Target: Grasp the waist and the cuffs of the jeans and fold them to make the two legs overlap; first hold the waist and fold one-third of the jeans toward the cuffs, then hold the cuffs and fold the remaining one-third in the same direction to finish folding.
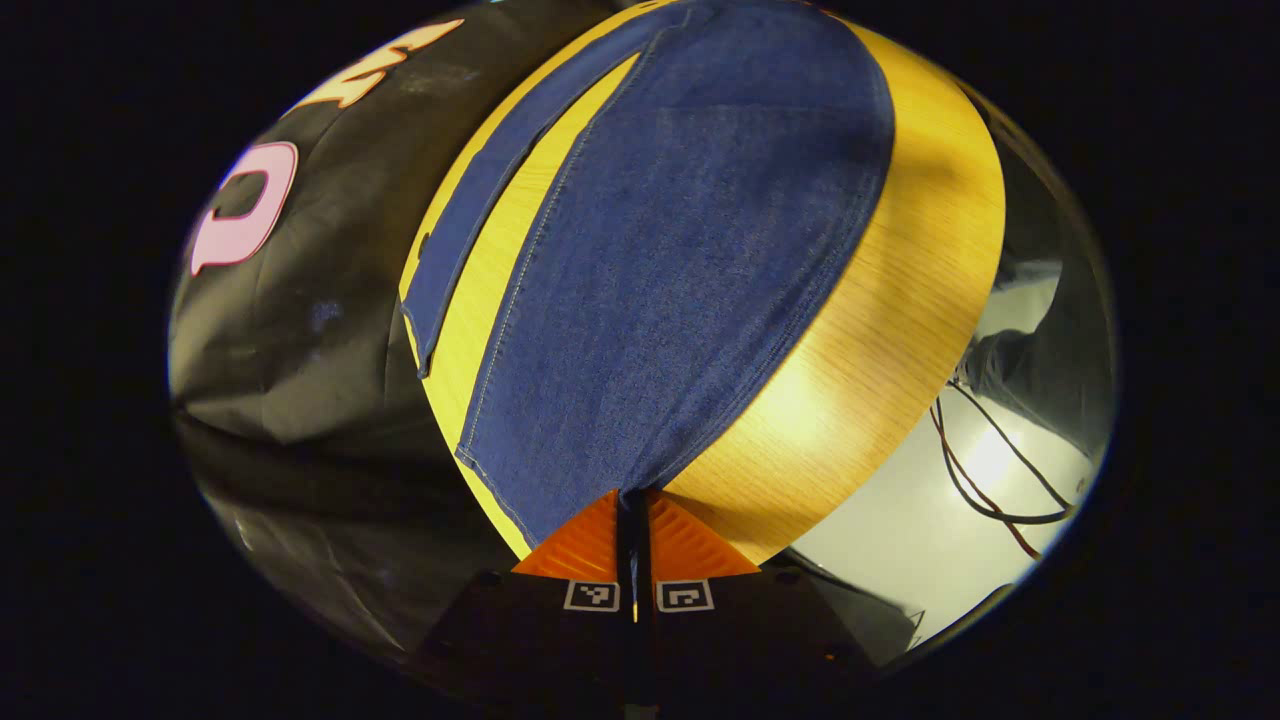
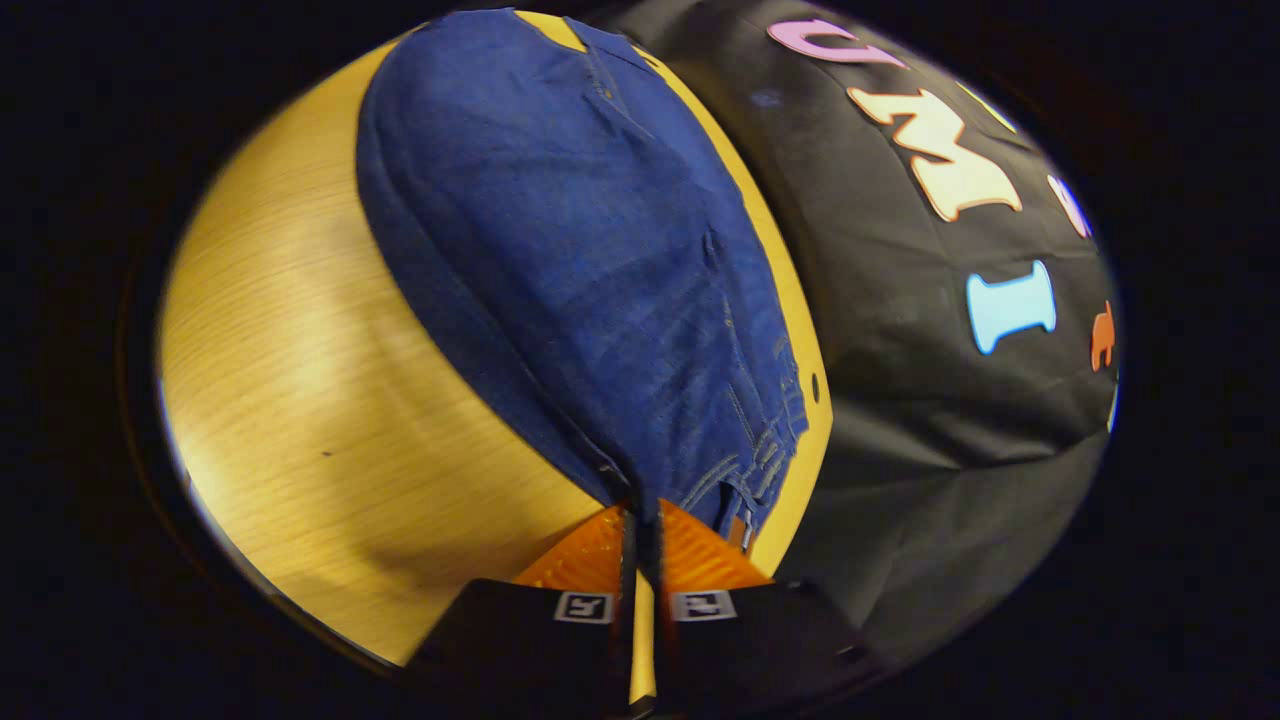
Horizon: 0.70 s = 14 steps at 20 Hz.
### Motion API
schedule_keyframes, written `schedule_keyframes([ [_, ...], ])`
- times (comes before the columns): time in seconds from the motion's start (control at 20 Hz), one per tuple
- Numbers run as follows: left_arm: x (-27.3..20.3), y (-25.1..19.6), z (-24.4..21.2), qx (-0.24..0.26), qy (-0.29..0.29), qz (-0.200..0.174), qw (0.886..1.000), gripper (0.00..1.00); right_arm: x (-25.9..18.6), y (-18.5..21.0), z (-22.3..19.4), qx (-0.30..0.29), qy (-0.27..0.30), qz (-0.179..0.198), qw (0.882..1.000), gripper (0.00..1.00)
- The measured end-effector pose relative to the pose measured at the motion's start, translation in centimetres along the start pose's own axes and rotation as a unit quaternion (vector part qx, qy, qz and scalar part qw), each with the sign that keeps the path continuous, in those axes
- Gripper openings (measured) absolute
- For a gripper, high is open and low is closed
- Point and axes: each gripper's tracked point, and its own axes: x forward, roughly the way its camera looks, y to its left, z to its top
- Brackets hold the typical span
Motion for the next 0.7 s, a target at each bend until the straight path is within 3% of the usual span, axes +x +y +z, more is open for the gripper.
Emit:
schedule_keyframes([
  [0.15, -0.3, 0.4, 0.4, -0.08, -0.001, -0.023, 0.997, 0.0, -1.3, -1.4, 0.7, 0.086, 0.007, -0.025, 0.996, 0.04],
  [0.35, -1.5, 2.7, 2.6, -0.168, -0.012, 0.01, 0.986, 0.0, -2.4, -5.6, 2.9, 0.213, -0.005, -0.08, 0.974, 0.03],
  [0.7, -3.9, 7.9, 6.1, -0.277, -0.056, 0.066, 0.957, 0.0, -2.5, -13.8, 7.5, 0.319, -0.035, -0.136, 0.937, 0.03],
])
